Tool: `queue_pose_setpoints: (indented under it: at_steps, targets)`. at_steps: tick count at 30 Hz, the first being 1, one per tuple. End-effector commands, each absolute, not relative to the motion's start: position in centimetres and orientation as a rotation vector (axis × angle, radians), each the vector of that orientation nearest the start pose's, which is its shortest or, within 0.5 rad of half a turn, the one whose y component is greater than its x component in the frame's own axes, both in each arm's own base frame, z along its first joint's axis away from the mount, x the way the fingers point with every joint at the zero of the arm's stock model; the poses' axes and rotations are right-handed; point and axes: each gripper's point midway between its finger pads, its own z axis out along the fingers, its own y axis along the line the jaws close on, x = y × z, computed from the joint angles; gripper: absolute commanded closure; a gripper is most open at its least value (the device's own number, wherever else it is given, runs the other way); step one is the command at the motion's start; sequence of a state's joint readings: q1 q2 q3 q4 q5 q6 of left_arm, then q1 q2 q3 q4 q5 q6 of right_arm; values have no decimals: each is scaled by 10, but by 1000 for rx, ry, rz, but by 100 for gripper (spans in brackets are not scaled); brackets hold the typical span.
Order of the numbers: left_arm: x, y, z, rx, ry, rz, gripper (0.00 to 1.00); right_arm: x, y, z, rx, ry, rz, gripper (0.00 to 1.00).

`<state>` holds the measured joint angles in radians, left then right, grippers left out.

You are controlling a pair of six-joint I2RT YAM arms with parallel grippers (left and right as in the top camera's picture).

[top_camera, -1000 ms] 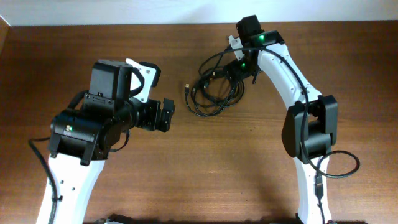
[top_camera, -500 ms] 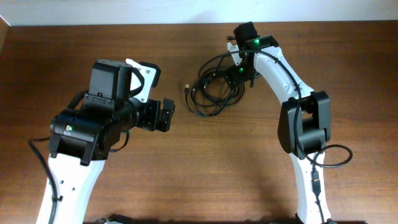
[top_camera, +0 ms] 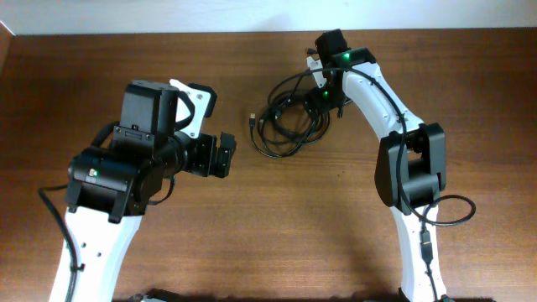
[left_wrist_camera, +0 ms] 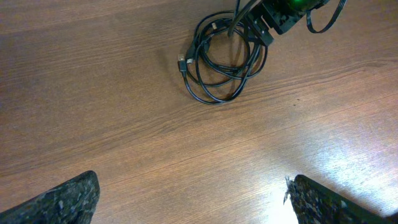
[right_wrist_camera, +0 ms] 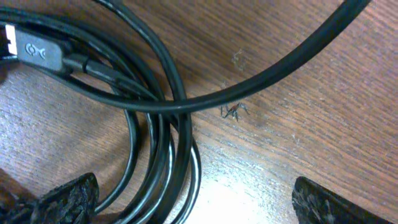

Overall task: Untangle cables
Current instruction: 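Lower the right gripper and grasp a loop of the black cable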

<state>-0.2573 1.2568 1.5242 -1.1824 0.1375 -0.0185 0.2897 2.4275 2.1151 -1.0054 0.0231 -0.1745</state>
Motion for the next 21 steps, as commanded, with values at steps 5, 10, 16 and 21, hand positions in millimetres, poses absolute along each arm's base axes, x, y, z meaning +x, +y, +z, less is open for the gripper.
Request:
queue_pose_setpoints:
  at_steps: [5, 10, 16, 21]
  targets:
    - [292, -101, 301, 372, 2447, -275, 2, 515, 149, 19, -654, 2821, -32, 1]
    - [292, -101, 301, 372, 2447, -275, 1, 510, 147, 1, -664, 2859, -37, 1]
    - [294, -98, 301, 362, 2448, -248, 1, 510, 148, 0, -665, 2858, -36, 1]
    - [294, -98, 301, 362, 2448, -248, 1, 511, 148, 1, -664, 2856, -36, 16]
